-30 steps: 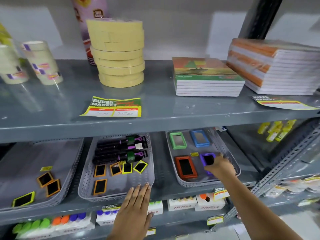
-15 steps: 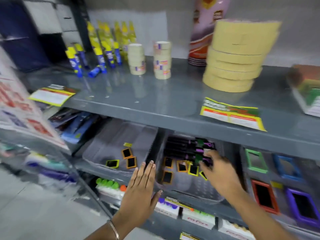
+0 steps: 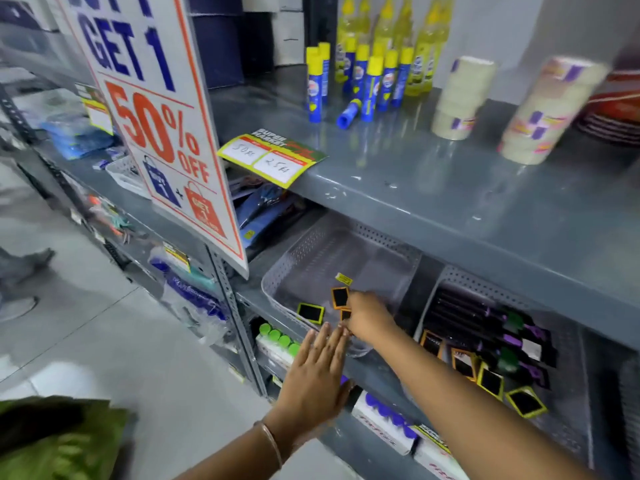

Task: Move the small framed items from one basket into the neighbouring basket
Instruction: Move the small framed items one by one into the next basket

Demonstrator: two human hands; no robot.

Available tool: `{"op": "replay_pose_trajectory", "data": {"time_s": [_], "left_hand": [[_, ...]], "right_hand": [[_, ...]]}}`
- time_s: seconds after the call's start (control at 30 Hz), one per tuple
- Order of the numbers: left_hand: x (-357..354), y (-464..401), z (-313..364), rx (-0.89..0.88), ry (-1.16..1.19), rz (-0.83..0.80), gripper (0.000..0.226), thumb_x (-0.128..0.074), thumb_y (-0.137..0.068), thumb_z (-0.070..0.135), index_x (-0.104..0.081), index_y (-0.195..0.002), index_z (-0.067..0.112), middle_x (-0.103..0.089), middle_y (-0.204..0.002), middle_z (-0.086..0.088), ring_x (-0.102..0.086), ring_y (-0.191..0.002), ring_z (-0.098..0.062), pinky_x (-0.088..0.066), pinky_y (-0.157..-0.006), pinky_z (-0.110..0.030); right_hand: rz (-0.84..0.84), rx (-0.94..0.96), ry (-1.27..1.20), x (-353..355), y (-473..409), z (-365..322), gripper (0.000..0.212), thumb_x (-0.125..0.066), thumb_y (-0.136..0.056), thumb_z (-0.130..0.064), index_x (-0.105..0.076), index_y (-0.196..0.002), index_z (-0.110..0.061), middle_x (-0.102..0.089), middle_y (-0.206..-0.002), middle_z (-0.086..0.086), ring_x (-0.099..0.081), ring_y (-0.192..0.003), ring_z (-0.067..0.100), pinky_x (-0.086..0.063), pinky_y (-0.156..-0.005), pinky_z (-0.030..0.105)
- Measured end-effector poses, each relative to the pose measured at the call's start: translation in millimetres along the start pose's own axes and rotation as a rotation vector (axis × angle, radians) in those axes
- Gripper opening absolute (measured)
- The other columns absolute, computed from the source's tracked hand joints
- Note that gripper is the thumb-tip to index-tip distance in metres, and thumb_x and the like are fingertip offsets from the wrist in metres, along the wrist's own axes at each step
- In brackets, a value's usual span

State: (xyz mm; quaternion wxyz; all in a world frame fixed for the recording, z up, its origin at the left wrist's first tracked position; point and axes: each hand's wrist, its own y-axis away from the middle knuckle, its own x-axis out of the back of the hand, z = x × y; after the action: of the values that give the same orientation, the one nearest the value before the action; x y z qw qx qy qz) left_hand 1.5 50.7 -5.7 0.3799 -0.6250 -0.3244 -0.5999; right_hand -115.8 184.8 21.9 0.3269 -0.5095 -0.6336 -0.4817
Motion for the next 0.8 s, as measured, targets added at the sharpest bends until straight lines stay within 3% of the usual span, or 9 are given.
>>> {"op": "replay_pose_trajectory", "data": {"time_s": [0.1, 0.23, 0.3, 0.37, 0.47, 0.63, 0.8], "left_hand": [[-3, 2, -2, 0.014, 0.039, 0.024, 0.071, -0.037, -0.094, 0.049, -0.034, -0.151, 0.005, -0.033, -0.157, -0.01, -0.024, -0.146, -0.031, -0.013, -0.113, -0.046], [-5, 4, -3, 0.005, 0.067, 0.057, 0.068, -0.035, -0.096, 0.047, -0.034, -0.151, 0.006, -0.033, -0.157, -0.009, -0.024, -0.146, -0.03, -0.015, -0.113, -0.046], [-7, 3, -2, 0.0, 0.073, 0.064, 0.068, -0.035, -0.097, 0.047, -0.033, -0.151, 0.005, -0.032, -0.157, -0.009, -0.023, -0.146, -0.03, -0.015, -0.113, -0.046], [-9, 3, -1, -0.004, 0.085, 0.065, 0.069, -0.032, -0.098, 0.048, -0.032, -0.151, 0.005, -0.03, -0.158, -0.01, -0.021, -0.147, -0.031, -0.016, -0.113, -0.047], [-12, 3, 0, -0.014, 0.079, 0.061, 0.069, -0.031, -0.099, 0.05, -0.033, -0.151, 0.003, -0.031, -0.158, -0.011, -0.022, -0.147, -0.033, -0.018, -0.113, -0.048], [-16, 2, 7, -0.026, 0.083, 0.066, 0.072, -0.042, -0.099, 0.048, -0.03, -0.152, 0.0, -0.027, -0.16, -0.014, -0.019, -0.148, -0.032, -0.018, -0.115, -0.048], [-15, 0, 48, -0.209, 0.187, 0.104, 0.072, -0.045, -0.101, 0.046, -0.025, -0.154, 0.003, -0.019, -0.162, -0.009, -0.012, -0.15, -0.027, -0.014, -0.117, -0.044]], "right_hand": [[-0.058, -0.046, 0.047, -10, -20, -3, 0.029, -0.043, -0.099, -0.012, -0.058, -0.121, 0.0, -0.063, -0.124, 0.025, -0.062, -0.115, 0.04, -0.051, -0.094, 0.043], [-0.088, -0.021, 0.116, -6, -22, -5, 0.019, -0.04, -0.099, -0.009, -0.058, -0.097, -0.005, -0.065, -0.12, 0.024, -0.063, -0.112, 0.038, -0.049, -0.089, 0.04], [-0.087, 0.031, 0.156, -1, -18, -3, 0.014, -0.041, -0.098, -0.011, -0.054, -0.101, -0.008, -0.064, -0.118, 0.022, -0.062, -0.109, 0.037, -0.047, -0.084, 0.037], [-0.088, 0.084, 0.18, 9, -9, -1, 0.017, -0.049, -0.094, -0.019, -0.049, -0.109, -0.01, -0.063, -0.114, 0.02, -0.063, -0.102, 0.036, -0.047, -0.077, 0.035], [-0.059, 0.165, 0.037, 34, 14, 11, 0.041, -0.075, -0.076, -0.024, -0.055, -0.111, -0.013, -0.072, -0.101, 0.01, -0.069, -0.094, 0.03, -0.058, -0.078, 0.038], [0.163, 0.123, -0.225, 75, 76, 81, 0.021, -0.076, -0.063, -0.024, -0.071, -0.083, -0.02, -0.072, -0.069, -0.011, -0.065, -0.065, -0.004, -0.054, -0.064, 0.025], [0.041, -0.109, -0.202, 66, 128, 156, 0.007, -0.077, -0.067, -0.015, -0.072, -0.073, -0.016, -0.074, -0.073, -0.002, -0.067, -0.068, 0.011, -0.054, -0.068, 0.031]]}}
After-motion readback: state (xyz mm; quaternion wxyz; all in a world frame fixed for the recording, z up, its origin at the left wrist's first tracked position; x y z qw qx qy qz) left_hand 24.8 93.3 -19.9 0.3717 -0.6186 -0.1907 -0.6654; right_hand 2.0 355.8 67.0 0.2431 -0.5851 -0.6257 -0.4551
